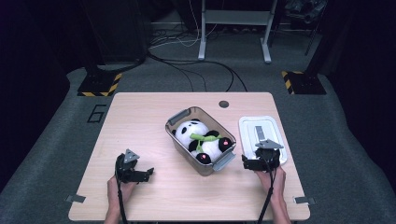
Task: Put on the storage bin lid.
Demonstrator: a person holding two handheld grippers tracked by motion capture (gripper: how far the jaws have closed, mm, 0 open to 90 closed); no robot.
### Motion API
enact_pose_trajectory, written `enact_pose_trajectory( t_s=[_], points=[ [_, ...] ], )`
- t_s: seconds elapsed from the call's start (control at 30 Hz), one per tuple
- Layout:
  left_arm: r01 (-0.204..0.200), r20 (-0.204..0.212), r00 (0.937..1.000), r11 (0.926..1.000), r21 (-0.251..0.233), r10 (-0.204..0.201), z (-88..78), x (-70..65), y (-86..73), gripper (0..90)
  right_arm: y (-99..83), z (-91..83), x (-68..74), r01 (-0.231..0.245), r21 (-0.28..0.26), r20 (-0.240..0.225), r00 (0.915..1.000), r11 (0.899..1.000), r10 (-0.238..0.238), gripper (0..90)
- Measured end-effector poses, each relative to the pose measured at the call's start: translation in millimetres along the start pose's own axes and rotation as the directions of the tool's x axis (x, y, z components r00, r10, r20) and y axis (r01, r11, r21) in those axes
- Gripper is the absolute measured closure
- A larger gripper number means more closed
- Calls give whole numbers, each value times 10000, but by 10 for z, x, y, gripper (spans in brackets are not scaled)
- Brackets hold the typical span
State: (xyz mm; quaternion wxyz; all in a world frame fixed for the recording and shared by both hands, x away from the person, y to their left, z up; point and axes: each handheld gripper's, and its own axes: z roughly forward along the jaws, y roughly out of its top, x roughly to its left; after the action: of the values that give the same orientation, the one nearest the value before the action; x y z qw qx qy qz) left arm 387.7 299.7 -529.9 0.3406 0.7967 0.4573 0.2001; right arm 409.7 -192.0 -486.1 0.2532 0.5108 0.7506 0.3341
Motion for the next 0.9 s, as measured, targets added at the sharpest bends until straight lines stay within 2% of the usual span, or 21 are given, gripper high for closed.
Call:
enact_pose_trajectory(
  t_s=[0.03,0.1,0.2,0.27,0.33,0.4,0.43,0.53,0.6,0.63,0.7,0.83,0.87,0.9],
  points=[
    [2,-1,10000,10000,0,-2,0,0,0,50,33,34,-47,-43,107,118,9999,9999,42,2],
    [-1,9,10000,10000,6,1,0,0,0,50,91,117,-139,-259,383,164,9995,9989,253,0],
    [4,0,10000,10000,-2,-4,0,0,0,50,152,215,-245,-361,484,241,9991,9982,350,0],
    [-22,0,10000,10000,2,22,0,1,1,50,184,290,-314,-634,607,234,9978,9961,620,4],
    [-15,-10,10000,10000,0,15,-1,0,1,50,207,365,-405,-1061,624,173,9943,9924,1052,87],
    [-1,-17,10000,10000,-1,1,0,-1,1,51,222,415,-462,-1243,421,563,9909,9914,1219,149],
    [4,-18,10000,10000,-1,-4,0,-1,1,51,237,444,-497,-1366,482,590,9893,9895,1337,178],
    [19,-9,10000,10000,-3,-19,0,0,1,53,264,552,-573,-1879,751,836,9798,9793,1816,306],
    [28,-8,10000,10000,-1,-28,0,0,1,55,278,627,-625,-2245,1124,915,9723,9680,2149,366],
    [43,6,10000,10000,-5,-43,0,0,1,55,284,634,-643,-2377,1023,883,9694,9659,2292,416],
    [83,13,10000,10000,-12,-83,0,-1,0,56,298,655,-656,-2354,858,947,9692,9681,2273,459],
    [41,-18,10000,10000,-11,-41,-2,1,1,59,332,683,-668,-2431,907,874,9679,9657,2355,531],
    [97,-25,10000,9999,-33,-97,-2,-2,0,60,331,682,-674,-2454,915,984,9666,9651,2365,648],
    [87,-31,10000,10000,-32,-87,-3,-2,0,61,323,687,-663,-2205,884,1223,9702,9714,2091,644]
  ],
)
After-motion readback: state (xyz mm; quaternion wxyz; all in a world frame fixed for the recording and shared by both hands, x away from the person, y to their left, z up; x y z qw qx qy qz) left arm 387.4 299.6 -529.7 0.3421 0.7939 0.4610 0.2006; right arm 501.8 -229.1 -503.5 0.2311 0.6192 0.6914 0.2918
